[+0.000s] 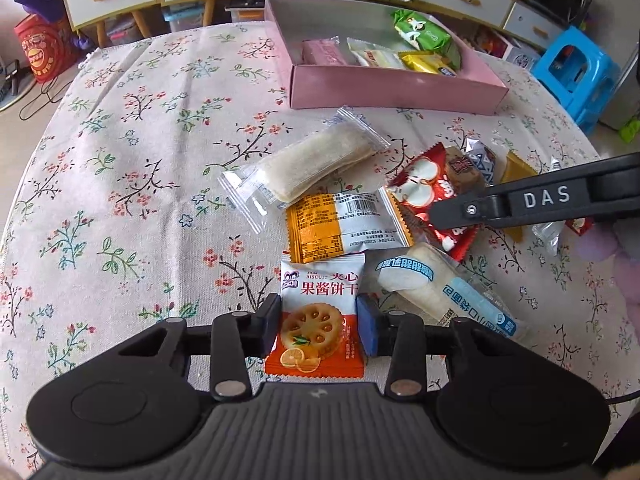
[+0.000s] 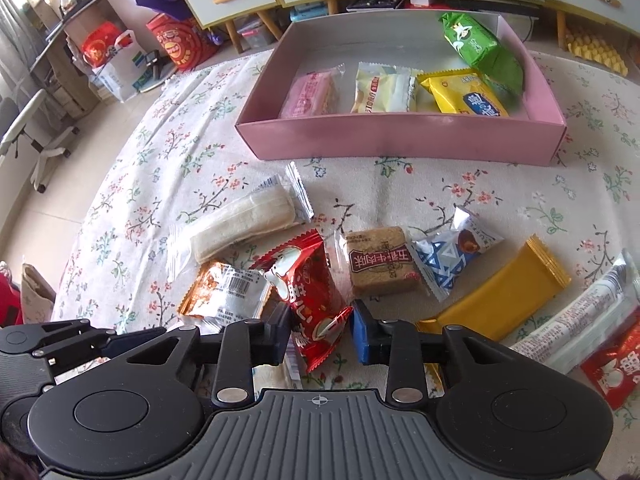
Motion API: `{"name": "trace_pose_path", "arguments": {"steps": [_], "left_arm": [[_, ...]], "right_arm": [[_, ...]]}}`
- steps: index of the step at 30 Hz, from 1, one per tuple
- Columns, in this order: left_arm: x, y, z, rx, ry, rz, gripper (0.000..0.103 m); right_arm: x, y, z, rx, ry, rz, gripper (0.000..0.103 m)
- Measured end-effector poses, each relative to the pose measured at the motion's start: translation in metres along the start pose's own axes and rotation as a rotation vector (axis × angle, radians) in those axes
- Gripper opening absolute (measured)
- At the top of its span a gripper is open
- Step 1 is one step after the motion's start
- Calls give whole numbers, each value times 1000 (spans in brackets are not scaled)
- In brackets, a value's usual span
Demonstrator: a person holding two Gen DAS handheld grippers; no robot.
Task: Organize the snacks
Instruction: 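Lift the orange biscuit packet with the left tool while the right tool grasps the red packet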
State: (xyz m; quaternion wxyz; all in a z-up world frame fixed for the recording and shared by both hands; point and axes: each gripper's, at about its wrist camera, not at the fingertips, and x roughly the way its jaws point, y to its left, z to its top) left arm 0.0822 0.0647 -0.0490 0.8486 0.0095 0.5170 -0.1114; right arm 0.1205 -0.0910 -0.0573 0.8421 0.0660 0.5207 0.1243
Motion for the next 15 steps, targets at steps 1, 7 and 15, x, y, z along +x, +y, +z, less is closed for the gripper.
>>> {"name": "trace_pose_path", "arguments": {"steps": [1, 7, 15], "left_arm": [[-1, 0, 0, 0, -1, 4, 37], [-7, 1, -1, -5, -17, 25, 37], [-13, 2, -1, -17, -33, 14, 37]], "right_arm": [[-1, -1, 0, 3, 4, 1, 31], [-9, -6, -2, 14, 13, 9, 30], [-17, -12, -5, 20, 18, 6, 30]]}}
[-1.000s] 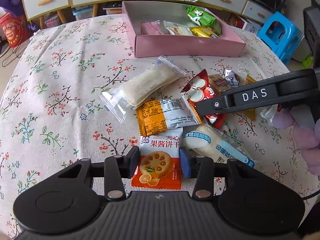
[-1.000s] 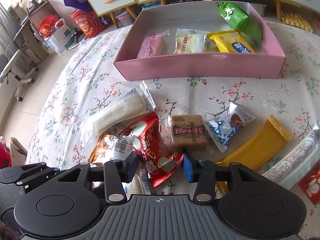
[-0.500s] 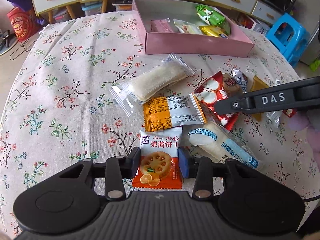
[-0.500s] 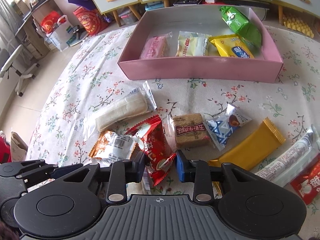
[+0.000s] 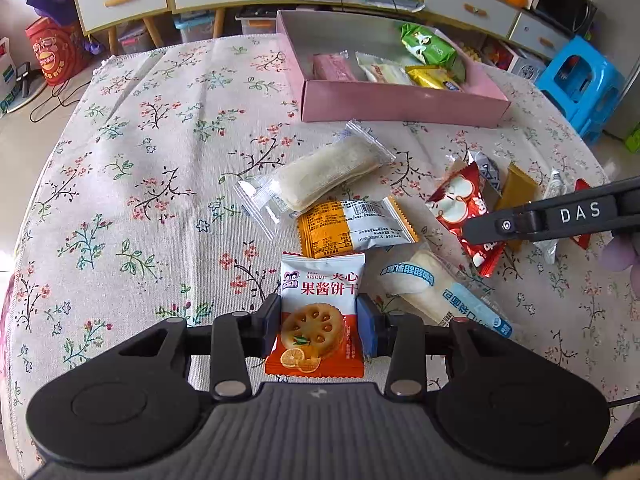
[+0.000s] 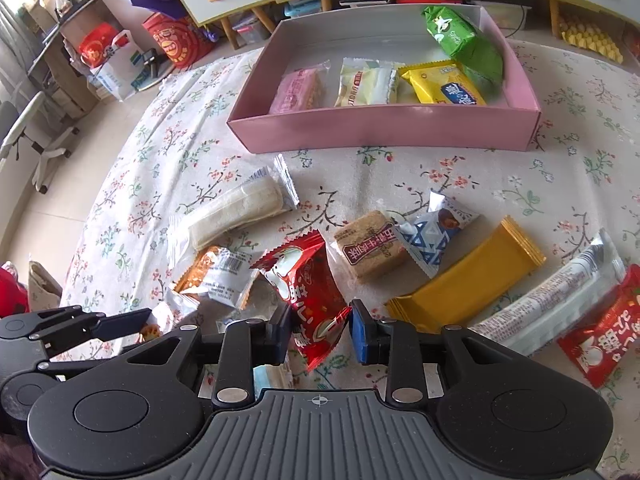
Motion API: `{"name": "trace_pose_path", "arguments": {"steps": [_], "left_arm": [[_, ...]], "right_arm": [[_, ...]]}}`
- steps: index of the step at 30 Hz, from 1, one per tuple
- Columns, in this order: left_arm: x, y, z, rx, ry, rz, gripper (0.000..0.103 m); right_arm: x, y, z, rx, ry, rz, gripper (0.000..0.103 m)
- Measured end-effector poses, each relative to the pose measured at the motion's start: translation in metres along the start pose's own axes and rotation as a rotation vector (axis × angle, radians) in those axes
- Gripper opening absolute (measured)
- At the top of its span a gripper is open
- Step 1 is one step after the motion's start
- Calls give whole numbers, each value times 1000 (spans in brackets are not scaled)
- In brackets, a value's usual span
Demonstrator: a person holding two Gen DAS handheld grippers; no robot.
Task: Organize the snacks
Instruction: 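Lift the orange biscuit packet with the left tool while the right tool grasps the red packet, then carry the orange biscuit packet and red packet with both tools into the pink box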
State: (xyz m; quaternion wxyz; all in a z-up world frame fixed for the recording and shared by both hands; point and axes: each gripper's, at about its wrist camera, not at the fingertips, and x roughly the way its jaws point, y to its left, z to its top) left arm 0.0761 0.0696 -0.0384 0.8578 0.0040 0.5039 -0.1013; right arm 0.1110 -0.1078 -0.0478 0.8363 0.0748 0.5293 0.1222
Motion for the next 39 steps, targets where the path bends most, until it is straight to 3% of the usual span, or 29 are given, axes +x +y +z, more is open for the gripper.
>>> {"name": "trace_pose_path", "arguments": {"steps": [21, 39], "left_arm": [[-27, 2, 6, -64, -74, -49, 36], [-19, -14, 33, -127, -126, -39, 36]], "right_arm": [[-29, -17, -6, 22, -36, 26, 30], [-31, -50, 12, 167, -102, -26, 30]]}}
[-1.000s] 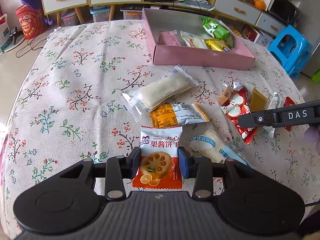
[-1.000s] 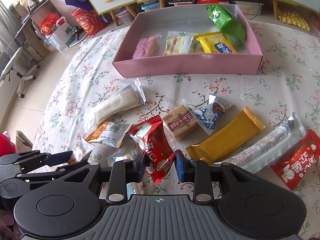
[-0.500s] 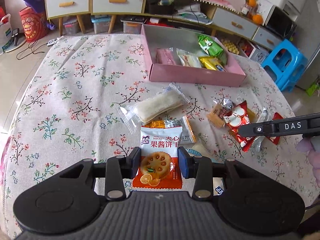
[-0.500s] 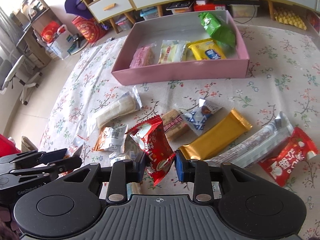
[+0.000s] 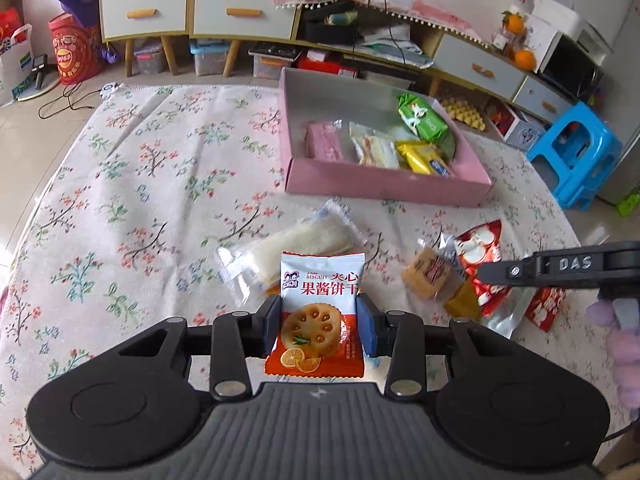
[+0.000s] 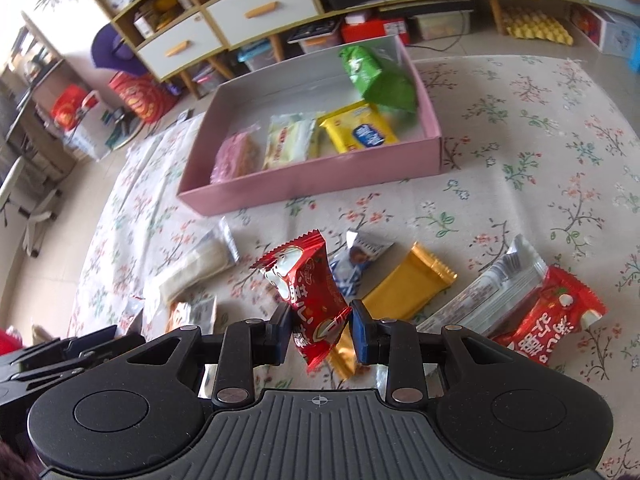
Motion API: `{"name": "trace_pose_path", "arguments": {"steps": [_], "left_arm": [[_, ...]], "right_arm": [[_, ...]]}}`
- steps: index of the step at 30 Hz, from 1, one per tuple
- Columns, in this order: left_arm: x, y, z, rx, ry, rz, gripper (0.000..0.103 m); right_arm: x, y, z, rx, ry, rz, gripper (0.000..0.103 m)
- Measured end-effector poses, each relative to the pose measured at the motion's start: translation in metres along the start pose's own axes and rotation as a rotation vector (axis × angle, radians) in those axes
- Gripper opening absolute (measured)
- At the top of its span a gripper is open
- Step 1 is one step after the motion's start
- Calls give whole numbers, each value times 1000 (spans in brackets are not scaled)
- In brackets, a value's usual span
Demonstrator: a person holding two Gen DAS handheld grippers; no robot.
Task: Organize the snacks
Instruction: 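Carry the orange biscuit packet and red packet with both tools into the pink box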
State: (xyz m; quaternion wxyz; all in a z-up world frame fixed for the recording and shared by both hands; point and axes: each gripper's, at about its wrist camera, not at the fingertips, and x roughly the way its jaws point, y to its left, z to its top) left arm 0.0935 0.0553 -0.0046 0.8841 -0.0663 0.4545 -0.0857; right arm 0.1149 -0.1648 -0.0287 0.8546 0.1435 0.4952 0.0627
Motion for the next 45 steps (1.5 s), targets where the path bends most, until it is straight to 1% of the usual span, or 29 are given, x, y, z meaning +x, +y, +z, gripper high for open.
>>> {"name": "trace_pose_path", "arguments": {"steps": [8, 11, 15, 18, 21, 25, 28, 34, 38, 42, 45], "left_arm": [[7, -6, 24, -70, -59, 13, 36], [16, -7, 36, -87, -51, 22, 36], [25, -10, 56, -71, -62, 41, 36], [33, -13, 73, -52, -73, 51, 36], [42, -16, 89, -28, -89, 58, 36], [60, -24, 104, 25, -111, 69, 36], [77, -27, 114, 49, -118, 74, 36], [109, -27, 132, 87, -142, 97, 36], [124, -27, 142, 101, -156, 100, 37], [136, -25, 147, 117, -145, 103, 37], [143, -25, 147, 130, -135, 107, 37]], "right_arm": [[4, -13, 17, 60, -42, 8, 30], [2, -18, 28, 94, -57, 17, 30], [-2, -22, 48, 130, -80, 42, 30], [-3, -20, 69, 133, -117, 50, 30], [1, -21, 88, 155, -153, 85, 30], [20, -24, 105, 166, -187, 120, 30], [39, -26, 115, 169, -198, 135, 30], [76, -31, 130, 171, -212, 197, 31], [93, -29, 142, 136, -221, 162, 31], [107, -32, 152, 148, -219, 179, 31], [116, -32, 155, 148, -211, 174, 31]]}}
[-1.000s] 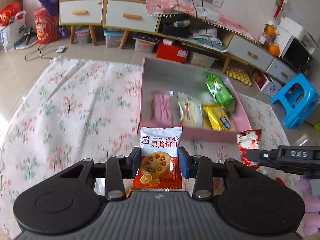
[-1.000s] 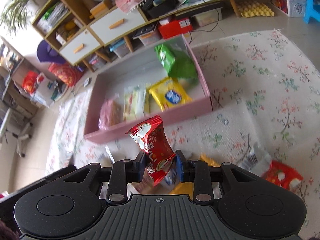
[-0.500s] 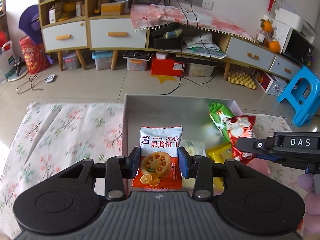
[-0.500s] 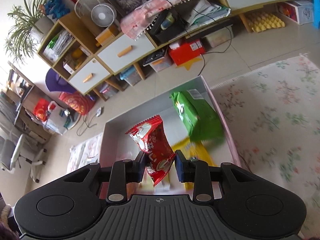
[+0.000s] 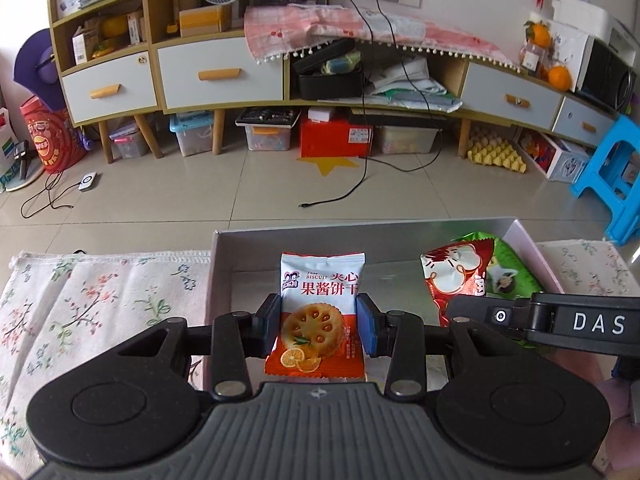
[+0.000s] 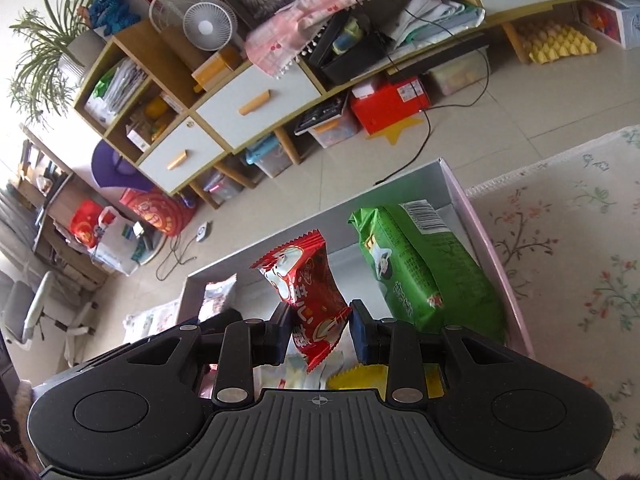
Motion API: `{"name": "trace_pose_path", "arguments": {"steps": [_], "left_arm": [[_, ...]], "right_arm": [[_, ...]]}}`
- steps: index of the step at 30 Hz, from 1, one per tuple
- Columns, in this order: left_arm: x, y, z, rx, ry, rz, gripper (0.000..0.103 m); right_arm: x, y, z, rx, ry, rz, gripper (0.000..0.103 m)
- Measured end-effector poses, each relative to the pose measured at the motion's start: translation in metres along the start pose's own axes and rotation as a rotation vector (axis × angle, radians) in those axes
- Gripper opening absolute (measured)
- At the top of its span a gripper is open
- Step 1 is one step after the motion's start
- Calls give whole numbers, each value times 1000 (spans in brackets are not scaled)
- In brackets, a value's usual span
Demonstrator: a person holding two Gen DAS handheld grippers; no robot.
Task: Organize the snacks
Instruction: 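Carry the orange biscuit packet and red packet with both tools into the pink box, then open both tools to release the packets inside the pink box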
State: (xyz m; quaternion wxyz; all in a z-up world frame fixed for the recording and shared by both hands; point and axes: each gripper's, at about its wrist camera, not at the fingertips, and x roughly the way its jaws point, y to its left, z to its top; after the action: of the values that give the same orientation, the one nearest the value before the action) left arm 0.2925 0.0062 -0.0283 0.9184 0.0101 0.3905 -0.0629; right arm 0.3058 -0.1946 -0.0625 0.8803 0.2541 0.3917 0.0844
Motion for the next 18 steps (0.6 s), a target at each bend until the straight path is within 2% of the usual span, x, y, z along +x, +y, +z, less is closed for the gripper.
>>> {"name": "trace_pose_path", "arguments": {"steps": [12, 16, 18], "left_arm": [[13, 4, 0, -1, 13, -8, 37], [13, 3, 0, 14, 7, 0, 40], [14, 1, 0, 25, 2, 7, 45]], "right_arm": [[6, 5, 2, -44, -7, -4, 32], [6, 8, 2, -49, -15, -6, 33], [5, 8, 3, -44, -18, 2, 39]]}}
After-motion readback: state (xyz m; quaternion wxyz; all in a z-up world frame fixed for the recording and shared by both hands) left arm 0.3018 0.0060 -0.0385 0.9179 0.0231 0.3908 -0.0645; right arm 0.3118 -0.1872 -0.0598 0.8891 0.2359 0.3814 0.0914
